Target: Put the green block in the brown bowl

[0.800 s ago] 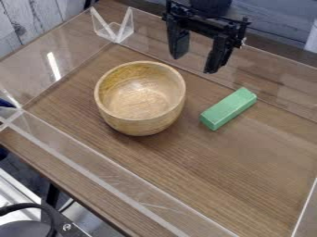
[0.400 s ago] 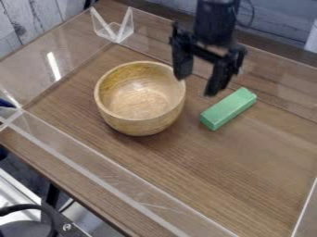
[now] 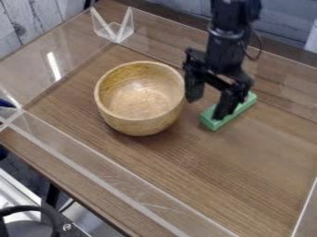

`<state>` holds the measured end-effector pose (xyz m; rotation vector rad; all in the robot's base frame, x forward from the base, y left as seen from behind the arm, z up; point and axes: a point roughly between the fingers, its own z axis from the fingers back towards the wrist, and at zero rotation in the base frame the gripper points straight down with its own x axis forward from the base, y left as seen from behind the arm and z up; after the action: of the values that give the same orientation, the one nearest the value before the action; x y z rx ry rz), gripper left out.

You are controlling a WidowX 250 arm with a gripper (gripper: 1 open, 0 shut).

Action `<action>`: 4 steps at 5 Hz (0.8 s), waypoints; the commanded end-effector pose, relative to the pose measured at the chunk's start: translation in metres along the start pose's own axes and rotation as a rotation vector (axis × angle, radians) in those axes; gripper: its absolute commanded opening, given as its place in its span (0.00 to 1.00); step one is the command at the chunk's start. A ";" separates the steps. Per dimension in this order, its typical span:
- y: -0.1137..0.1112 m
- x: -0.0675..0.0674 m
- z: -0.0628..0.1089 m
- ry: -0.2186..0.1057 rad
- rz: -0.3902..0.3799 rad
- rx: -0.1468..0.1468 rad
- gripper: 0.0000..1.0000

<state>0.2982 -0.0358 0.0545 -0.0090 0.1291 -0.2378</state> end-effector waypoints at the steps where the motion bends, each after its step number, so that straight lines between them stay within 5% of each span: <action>1: -0.003 0.014 0.002 -0.039 -0.029 0.018 1.00; 4: 0.000 0.036 -0.016 -0.034 -0.052 0.013 1.00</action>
<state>0.3193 -0.0431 0.0207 -0.0027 0.1493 -0.2840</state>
